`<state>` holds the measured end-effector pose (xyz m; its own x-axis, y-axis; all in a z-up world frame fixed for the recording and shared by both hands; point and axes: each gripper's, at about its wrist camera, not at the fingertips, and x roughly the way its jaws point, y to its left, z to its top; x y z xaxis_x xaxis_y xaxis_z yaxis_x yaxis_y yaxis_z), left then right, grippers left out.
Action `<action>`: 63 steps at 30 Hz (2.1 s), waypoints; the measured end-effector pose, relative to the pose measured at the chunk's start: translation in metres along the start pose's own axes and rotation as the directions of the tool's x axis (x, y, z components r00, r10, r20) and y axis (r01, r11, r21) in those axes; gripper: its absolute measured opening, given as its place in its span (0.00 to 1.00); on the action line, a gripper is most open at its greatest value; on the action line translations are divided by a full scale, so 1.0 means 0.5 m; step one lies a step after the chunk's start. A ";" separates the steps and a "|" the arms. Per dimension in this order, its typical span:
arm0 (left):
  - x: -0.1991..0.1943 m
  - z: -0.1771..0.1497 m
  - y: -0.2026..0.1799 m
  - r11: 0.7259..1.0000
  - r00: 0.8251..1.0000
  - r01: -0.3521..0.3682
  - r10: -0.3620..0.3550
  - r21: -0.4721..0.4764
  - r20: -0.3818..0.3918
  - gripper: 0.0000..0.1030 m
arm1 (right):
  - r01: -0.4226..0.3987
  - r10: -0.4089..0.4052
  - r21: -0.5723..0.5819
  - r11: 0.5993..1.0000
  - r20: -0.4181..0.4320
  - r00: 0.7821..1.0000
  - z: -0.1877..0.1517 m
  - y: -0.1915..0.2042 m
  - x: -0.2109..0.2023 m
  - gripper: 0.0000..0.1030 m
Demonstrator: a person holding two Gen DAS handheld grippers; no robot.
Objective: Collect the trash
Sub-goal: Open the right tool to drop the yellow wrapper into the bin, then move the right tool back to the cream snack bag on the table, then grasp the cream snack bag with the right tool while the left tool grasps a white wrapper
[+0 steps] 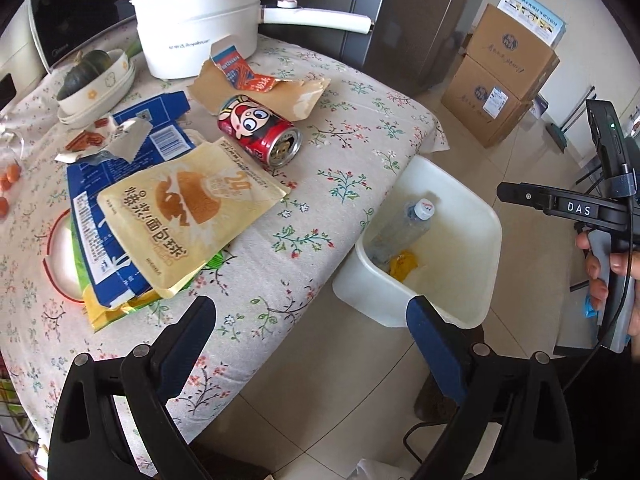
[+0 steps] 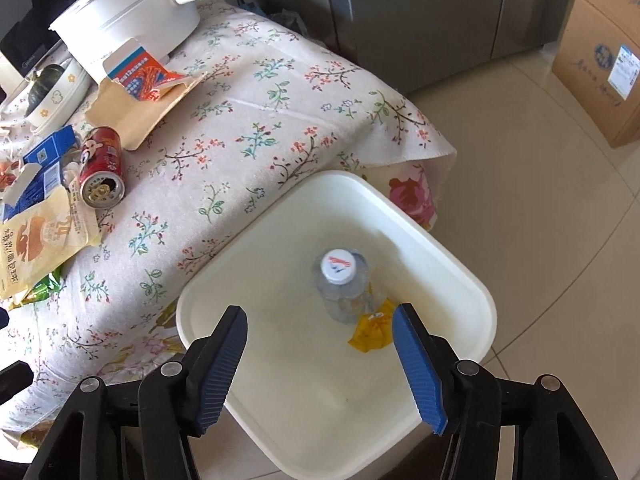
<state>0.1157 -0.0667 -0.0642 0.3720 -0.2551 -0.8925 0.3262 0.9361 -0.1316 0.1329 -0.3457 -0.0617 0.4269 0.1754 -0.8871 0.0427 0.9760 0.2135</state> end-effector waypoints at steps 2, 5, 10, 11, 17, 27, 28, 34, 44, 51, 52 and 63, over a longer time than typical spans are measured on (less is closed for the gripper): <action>-0.017 -0.010 0.020 1.000 1.000 -0.002 0.002 -0.013 0.012 0.95 | -0.006 0.006 -0.007 1.000 0.013 1.000 0.001 0.016 -0.009 0.67; -0.040 -0.023 0.056 0.999 1.000 -0.010 0.011 -0.045 0.029 0.95 | -0.009 0.010 -0.022 1.000 0.030 1.000 0.006 0.042 -0.018 0.68; -0.077 -0.046 0.126 0.993 0.998 -0.021 0.028 -0.119 0.058 0.95 | -0.025 0.028 -0.052 0.998 0.046 0.999 0.017 0.094 -0.026 0.70; -0.084 -0.051 0.141 0.991 0.997 -0.023 0.031 -0.135 0.064 0.95 | -0.029 0.031 -0.061 0.998 0.048 0.998 0.020 0.105 -0.026 0.70; -0.123 -0.073 0.225 0.973 0.992 -0.031 0.058 -0.228 0.114 1.00 | -0.033 0.041 -0.132 0.991 0.058 0.997 0.029 0.188 -0.018 0.72; -0.099 -0.076 0.314 0.949 0.982 -0.115 0.153 -0.294 0.112 1.00 | -0.057 0.070 -0.207 0.977 0.058 0.996 0.038 0.302 0.007 0.90; -0.090 -0.073 0.323 0.947 0.982 -0.122 0.159 -0.298 0.103 1.00 | -0.060 0.072 -0.209 0.976 0.052 0.996 0.039 0.311 0.012 0.90; -0.050 -0.062 0.359 0.922 0.979 -0.173 0.198 -0.345 0.038 1.00 | -0.077 0.084 -0.213 0.974 0.024 0.996 0.043 0.358 0.040 0.90; -0.065 -0.087 0.391 0.905 0.979 -0.182 0.202 -0.385 0.013 1.00 | -0.133 0.126 -0.199 0.971 -0.046 0.991 0.044 0.426 0.106 0.91; -0.084 -0.112 0.407 0.904 0.981 -0.173 0.195 -0.391 0.019 1.00 | -0.199 0.190 -0.133 0.971 -0.074 0.979 0.050 0.463 0.156 0.90; -0.087 -0.115 0.409 0.904 0.981 -0.170 0.194 -0.392 0.020 1.00 | -0.211 0.203 -0.120 0.970 -0.080 0.976 0.050 0.467 0.165 0.90; -0.099 -0.120 0.410 0.909 0.984 -0.148 0.175 -0.388 0.033 1.00 | -0.294 0.290 -0.028 0.955 -0.098 0.952 0.052 0.508 0.232 0.82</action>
<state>0.1121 0.1525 -0.0727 0.4514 -0.0955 -0.8872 -0.0961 0.9833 -0.1548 0.2167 -0.0807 -0.1000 0.3302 0.4631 -0.8225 -0.1107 0.8844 0.4535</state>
